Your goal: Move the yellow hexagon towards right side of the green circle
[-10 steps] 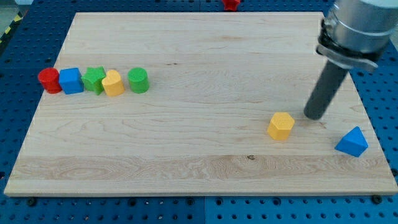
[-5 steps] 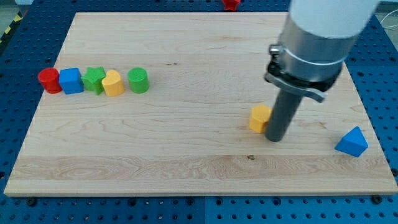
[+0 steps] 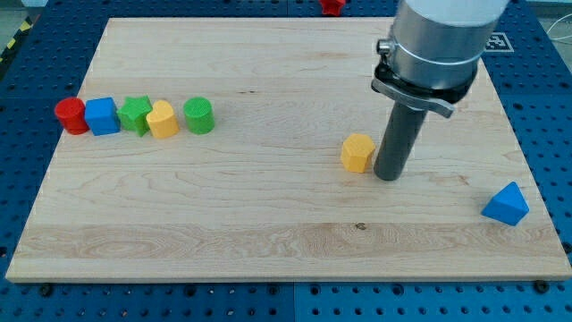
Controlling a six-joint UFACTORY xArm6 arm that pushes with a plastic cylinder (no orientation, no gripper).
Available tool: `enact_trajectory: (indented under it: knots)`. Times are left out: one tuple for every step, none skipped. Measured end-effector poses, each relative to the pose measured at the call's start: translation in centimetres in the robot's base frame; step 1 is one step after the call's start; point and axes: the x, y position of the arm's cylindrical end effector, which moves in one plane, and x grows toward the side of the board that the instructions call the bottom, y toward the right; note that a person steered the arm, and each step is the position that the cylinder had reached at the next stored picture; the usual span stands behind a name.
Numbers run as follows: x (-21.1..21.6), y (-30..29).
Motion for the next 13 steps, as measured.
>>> enact_trajectory:
  knots:
    - [-2.0, -2.6]
    - [-3.5, -6.3]
    - [-4.8, -10.5]
    - [-5.8, -13.3]
    - [-5.8, -11.8]
    - [-7.4, -11.4]
    - [-10.0, -12.1]
    - [-11.0, -13.0]
    - [-10.8, -13.2]
    - [-10.4, -13.2]
    - [-10.1, -13.2]
    - [-9.3, -13.5]
    - [-9.0, -14.4]
